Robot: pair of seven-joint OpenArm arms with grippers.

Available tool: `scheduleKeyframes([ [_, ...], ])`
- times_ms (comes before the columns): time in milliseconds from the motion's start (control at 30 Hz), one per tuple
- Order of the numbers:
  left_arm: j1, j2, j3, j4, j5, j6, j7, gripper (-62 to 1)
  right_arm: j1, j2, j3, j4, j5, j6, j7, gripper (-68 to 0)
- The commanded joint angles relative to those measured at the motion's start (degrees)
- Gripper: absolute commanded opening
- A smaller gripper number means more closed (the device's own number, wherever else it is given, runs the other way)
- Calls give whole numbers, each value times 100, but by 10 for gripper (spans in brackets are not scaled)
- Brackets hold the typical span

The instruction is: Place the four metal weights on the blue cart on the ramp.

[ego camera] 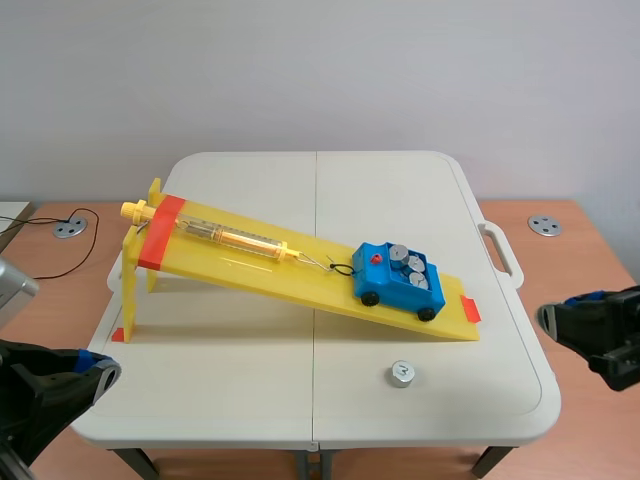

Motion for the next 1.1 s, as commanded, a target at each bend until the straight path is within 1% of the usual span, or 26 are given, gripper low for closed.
scheduleKeyframes([
  [0, -22, 107, -107, 417, -426, -142, -468, -578, 210, 365, 177, 520, 350, 424, 459, -422],
  [133, -22, 107, -107, 417, -426, -142, -468, -578, 210, 323, -7, 520, -188, 424, 726, -422],
  [267, -22, 107, -107, 417, -426, -142, -468, -578, 240, 225, -400, 520, -911, 413, 1147, -422],
  [333, -22, 107, -107, 417, -426, -142, -468, -578, 304, 129, -614, 516, -1318, 289, 1384, -422],
  [433, -22, 107, -107, 417, -426, -142, -472, -578, 463, -46, -933, 439, -1825, 98, 1550, -422],
  [600, -22, 107, -107, 417, -426, -142, -485, -578, 807, -313, -1482, 238, -2459, -210, 1801, -422],
  [733, -22, 107, -107, 417, -426, -142, -485, -578, 1078, -516, -1867, -20, -2822, -431, 1947, -422],
  [800, -22, 107, -107, 417, -426, -142, -485, -578, 1193, -605, -2028, -173, -2951, -520, 1963, -422],
  [967, -22, 109, -107, 417, -426, -142, -485, -578, 1436, -774, -2341, -553, -3224, -898, 2050, -422],
  [1067, -20, 109, -107, 417, -426, -142, -485, -578, 1580, -841, -2507, -796, -3390, -1060, 2076, -422],
])
